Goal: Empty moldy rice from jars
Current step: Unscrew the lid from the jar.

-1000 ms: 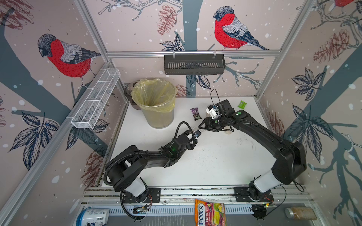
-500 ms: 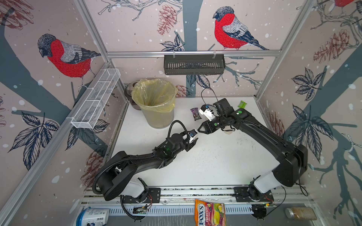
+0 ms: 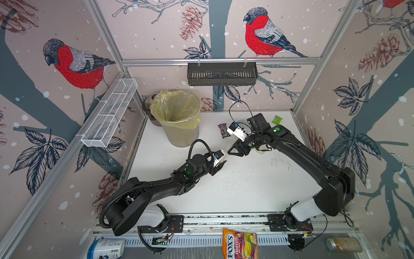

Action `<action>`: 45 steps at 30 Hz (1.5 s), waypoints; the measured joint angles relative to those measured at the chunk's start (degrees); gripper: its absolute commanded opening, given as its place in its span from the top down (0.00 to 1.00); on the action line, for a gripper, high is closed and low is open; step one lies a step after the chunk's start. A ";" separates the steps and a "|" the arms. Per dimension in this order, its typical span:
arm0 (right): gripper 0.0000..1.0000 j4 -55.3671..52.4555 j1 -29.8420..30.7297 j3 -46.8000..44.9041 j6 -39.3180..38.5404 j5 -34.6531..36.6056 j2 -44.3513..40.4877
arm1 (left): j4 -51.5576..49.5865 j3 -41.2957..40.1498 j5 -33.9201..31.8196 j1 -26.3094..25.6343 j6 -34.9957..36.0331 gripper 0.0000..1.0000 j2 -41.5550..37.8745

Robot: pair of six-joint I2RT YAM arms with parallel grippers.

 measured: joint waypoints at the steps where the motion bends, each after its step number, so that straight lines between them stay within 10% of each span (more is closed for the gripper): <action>1: 0.45 0.02 0.09 -0.02 -0.33 0.02 0.00 | -0.15 0.02 0.02 0.00 0.00 0.95 -0.07; 12: 0.13 2.97 0.61 -1.05 0.52 0.35 -0.04 | 0.00 0.15 0.83 -0.11 0.15 0.97 -0.83; 30: 0.11 10.38 -6.99 -8.48 9.14 2.23 -11.32 | 0.74 -0.15 -1.14 -0.04 0.61 0.98 -0.61; 45: 0.18 8.46 -4.33 -10.01 52.37 13.57 -12.13 | -2.23 4.31 -5.16 -0.74 7.58 0.97 5.22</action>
